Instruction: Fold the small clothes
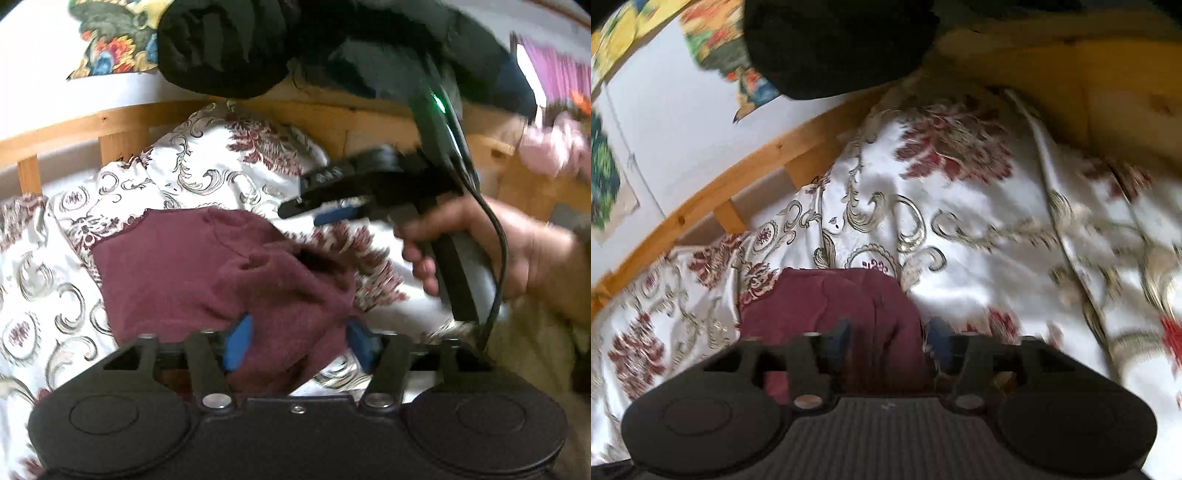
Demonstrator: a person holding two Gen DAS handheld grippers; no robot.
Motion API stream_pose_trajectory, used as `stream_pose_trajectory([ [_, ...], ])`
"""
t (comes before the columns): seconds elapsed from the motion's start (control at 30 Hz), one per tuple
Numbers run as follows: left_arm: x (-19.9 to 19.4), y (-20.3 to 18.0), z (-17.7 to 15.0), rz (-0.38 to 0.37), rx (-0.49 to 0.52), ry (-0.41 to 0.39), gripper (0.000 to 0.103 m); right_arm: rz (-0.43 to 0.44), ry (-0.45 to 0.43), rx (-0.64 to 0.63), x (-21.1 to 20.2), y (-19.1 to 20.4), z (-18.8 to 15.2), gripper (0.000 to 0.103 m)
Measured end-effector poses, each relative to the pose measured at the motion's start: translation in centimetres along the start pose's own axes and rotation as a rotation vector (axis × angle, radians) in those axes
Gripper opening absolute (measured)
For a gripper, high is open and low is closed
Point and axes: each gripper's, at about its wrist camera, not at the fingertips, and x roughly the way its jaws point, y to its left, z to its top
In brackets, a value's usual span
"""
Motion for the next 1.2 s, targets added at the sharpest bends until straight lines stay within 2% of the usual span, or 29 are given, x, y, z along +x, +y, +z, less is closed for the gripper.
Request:
stream_pose_trajectory([
  [0.03, -0.5, 0.3, 0.1, -0.015, -0.035, -0.012, 0.080, 0.005, 0.006, 0.013, -0.3, -0.2, -0.1, 0.066],
  [0.1, -1.3, 0.7, 0.2, -0.029, -0.091, -0.032, 0.090, -0.004, 0.016, 0.026, -1.1, -0.4, -0.4, 0.082],
  [0.13, -1.8, 1.0, 0.3, -0.031, -0.118, -0.044, 0.093, -0.011, 0.020, 0.028, -1.5, -0.4, -0.6, 0.085],
  [0.23, -3.0, 2.0, 0.3, 0.002, -0.194, -0.070, 0.099, -0.022, 0.040, 0.038, -2.3, -0.3, -1.3, 0.090],
  [0.3, -3.6, 2.9, 0.1, 0.034, -0.255, -0.082, 0.100, -0.035, 0.050, 0.031, -2.7, 0.2, -1.7, 0.096],
  [0.4, -3.7, 4.7, 0.0, 0.081, -0.374, -0.070, 0.102, -0.052, 0.049, 0.033, -3.3, 0.7, -2.6, 0.097],
  [0.53, -3.5, 7.8, -0.8, 0.069, -0.574, -0.056, 0.102, -0.012, 0.040, 0.027, -3.7, 1.5, -3.3, 0.097],
  [0.63, -2.8, 9.3, -1.5, 0.083, -0.656, -0.033, 0.102, 0.017, 0.030, 0.019, -3.2, 2.2, -3.5, 0.097],
  [0.73, -1.8, 10.1, -2.2, 0.092, -0.693, 0.018, 0.102, 0.022, 0.030, 0.026, -2.4, 2.6, -3.6, 0.090],
  [0.83, -0.4, 10.1, -2.8, 0.112, -0.688, 0.109, 0.102, 0.026, 0.063, 0.015, -1.7, 2.9, -3.9, 0.081],
  [0.93, 0.5, 10.1, -3.6, 0.099, -0.705, 0.152, 0.102, 0.016, 0.080, -0.040, -2.0, 3.3, -4.1, 0.059],
  [1.0, 0.8, 10.2, -3.8, 0.087, -0.720, 0.160, 0.102, 0.003, 0.118, -0.108, -2.2, 3.8, -4.2, 0.040],
  [1.07, 0.8, 10.2, -4.0, 0.081, -0.720, 0.165, 0.102, -0.021, 0.155, -0.172, -2.3, 4.2, -4.6, 0.028],
  [1.13, 0.9, 10.1, -4.1, 0.075, -0.715, 0.174, 0.102, -0.066, 0.172, -0.237, -2.4, 4.6, -4.8, 0.027],
  [1.2, 1.1, 10.0, -4.2, 0.076, -0.709, 0.181, 0.102, -0.070, 0.162, -0.220, -2.5, 4.2, -4.6, 0.031],
])
